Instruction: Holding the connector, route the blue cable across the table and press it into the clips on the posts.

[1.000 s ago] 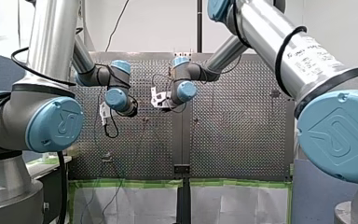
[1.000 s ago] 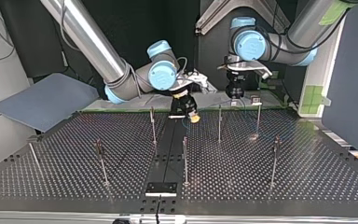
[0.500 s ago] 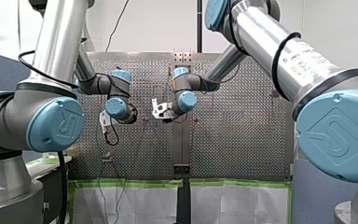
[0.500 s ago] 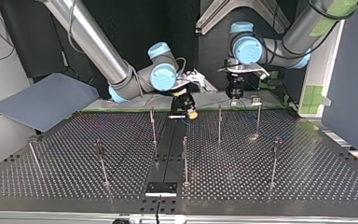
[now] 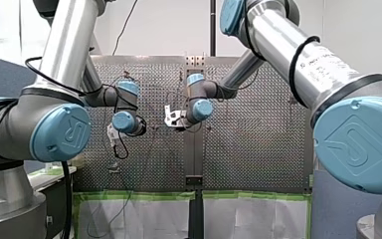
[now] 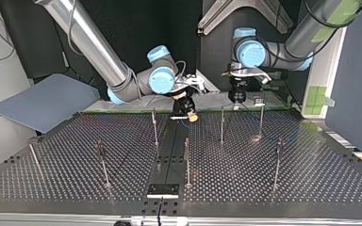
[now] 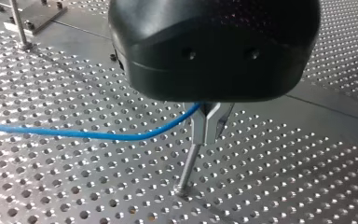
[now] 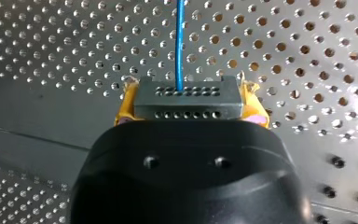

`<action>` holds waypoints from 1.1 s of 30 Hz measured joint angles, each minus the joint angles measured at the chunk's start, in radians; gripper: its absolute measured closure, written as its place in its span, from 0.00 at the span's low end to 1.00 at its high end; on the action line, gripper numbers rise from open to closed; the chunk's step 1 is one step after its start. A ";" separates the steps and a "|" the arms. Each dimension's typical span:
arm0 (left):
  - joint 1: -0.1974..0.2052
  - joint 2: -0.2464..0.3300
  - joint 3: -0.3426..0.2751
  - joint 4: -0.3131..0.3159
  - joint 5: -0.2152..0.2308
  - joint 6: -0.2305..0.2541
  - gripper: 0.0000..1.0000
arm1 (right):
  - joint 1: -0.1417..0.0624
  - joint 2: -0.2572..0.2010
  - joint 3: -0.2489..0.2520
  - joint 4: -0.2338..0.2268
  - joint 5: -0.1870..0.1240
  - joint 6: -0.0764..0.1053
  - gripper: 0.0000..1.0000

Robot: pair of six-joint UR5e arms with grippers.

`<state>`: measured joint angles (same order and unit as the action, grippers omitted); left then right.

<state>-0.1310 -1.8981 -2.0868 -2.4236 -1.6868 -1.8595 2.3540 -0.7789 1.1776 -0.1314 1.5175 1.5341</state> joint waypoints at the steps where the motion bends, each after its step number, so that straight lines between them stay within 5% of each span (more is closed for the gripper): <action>1: 0.003 0.000 0.001 0.004 0.004 -0.002 1.00 | -0.002 0.004 0.000 0.000 0.000 0.000 1.00; 33: 0.074 -0.133 0.124 0.060 0.098 -0.027 1.00 | -0.045 0.030 -0.004 -0.045 -0.003 -0.003 1.00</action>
<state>-0.0574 -2.0313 -1.9626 -2.3639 -1.5891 -1.8863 2.3088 -0.7487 1.1733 -0.1762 1.5142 1.5312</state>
